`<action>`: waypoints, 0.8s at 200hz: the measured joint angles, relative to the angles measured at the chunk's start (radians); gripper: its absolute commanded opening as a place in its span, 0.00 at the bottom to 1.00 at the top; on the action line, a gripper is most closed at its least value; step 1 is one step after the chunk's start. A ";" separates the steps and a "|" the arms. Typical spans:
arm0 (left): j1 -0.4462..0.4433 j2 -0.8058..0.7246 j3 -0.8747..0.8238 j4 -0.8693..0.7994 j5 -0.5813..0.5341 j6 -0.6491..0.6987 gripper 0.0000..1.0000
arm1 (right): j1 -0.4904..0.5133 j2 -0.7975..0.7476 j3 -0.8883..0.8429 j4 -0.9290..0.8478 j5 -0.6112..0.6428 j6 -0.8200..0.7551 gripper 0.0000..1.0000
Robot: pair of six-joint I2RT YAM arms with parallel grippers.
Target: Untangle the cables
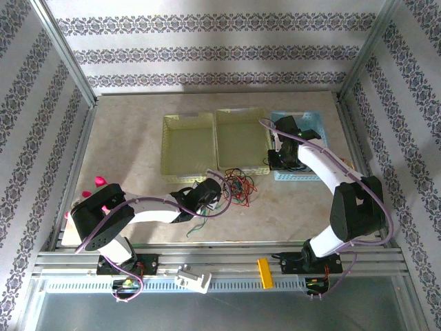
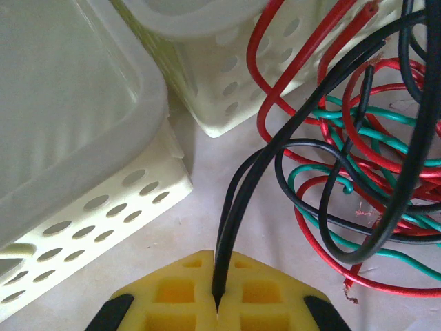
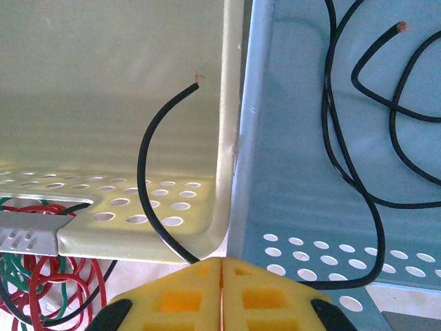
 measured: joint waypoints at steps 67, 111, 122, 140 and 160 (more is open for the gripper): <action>0.000 0.000 0.000 0.000 0.000 -0.003 0.00 | -0.123 -0.042 0.000 0.040 -0.024 0.110 0.46; 0.000 0.000 0.000 0.000 0.000 -0.003 0.00 | -0.180 -0.012 0.030 0.013 -0.008 0.174 0.51; 0.000 0.000 0.000 0.000 0.000 -0.003 0.00 | -0.180 0.024 0.060 -0.003 0.003 0.177 0.51; 0.000 0.000 0.000 0.000 0.000 -0.003 0.00 | -0.180 0.097 0.108 -0.031 0.017 0.177 0.51; 0.000 0.000 0.000 0.000 0.000 -0.003 0.00 | -0.179 0.174 0.138 -0.062 0.043 0.177 0.51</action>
